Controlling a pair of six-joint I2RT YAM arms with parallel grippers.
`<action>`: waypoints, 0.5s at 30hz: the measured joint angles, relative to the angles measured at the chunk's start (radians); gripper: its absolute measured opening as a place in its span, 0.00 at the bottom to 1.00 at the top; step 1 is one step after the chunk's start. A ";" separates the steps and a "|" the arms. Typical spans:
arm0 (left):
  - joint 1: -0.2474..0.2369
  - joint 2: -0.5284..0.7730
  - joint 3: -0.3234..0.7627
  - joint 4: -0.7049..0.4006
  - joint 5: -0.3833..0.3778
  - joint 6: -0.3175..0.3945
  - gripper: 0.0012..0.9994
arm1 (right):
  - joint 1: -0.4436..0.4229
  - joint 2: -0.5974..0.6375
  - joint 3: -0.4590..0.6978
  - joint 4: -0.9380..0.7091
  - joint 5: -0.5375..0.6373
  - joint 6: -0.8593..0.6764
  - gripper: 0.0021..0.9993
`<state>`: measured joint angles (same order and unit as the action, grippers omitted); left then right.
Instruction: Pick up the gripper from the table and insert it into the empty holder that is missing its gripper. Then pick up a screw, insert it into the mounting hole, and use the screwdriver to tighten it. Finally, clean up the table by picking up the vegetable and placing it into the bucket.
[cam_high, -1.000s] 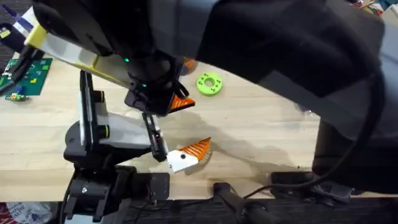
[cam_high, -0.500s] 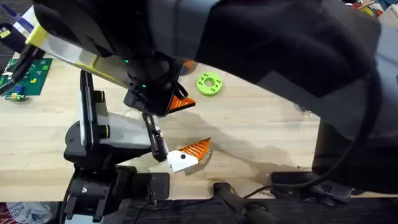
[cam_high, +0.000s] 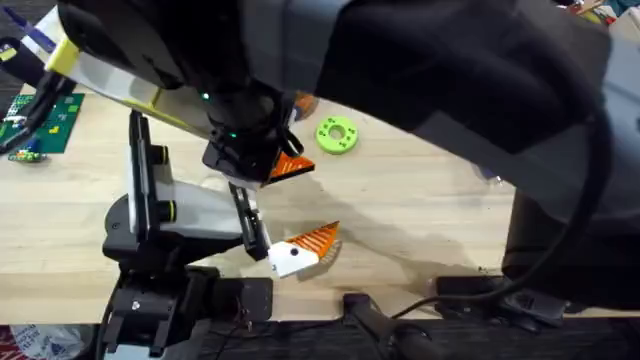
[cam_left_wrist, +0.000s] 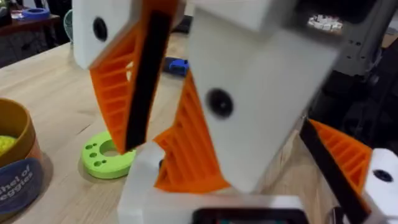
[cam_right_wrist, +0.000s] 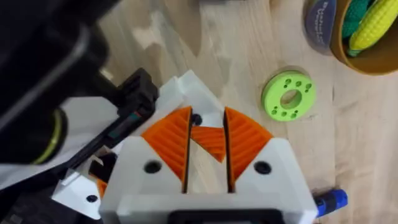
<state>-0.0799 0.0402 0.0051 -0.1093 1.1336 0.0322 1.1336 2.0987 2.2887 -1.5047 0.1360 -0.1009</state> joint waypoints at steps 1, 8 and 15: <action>0.000 0.000 0.000 0.000 0.000 0.000 0.99 | 0.000 0.000 0.000 0.000 0.002 0.000 0.32; 0.000 0.000 0.000 0.000 0.001 -0.003 0.99 | -0.003 0.000 0.002 -0.001 0.015 0.000 0.44; 0.000 0.000 0.000 0.001 -0.001 0.002 0.99 | -0.005 0.000 0.048 -0.064 0.035 0.001 0.98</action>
<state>-0.0799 0.0402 0.0051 -0.1085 1.1328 0.0341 1.1282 2.0987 2.3370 -1.5691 0.1715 -0.1002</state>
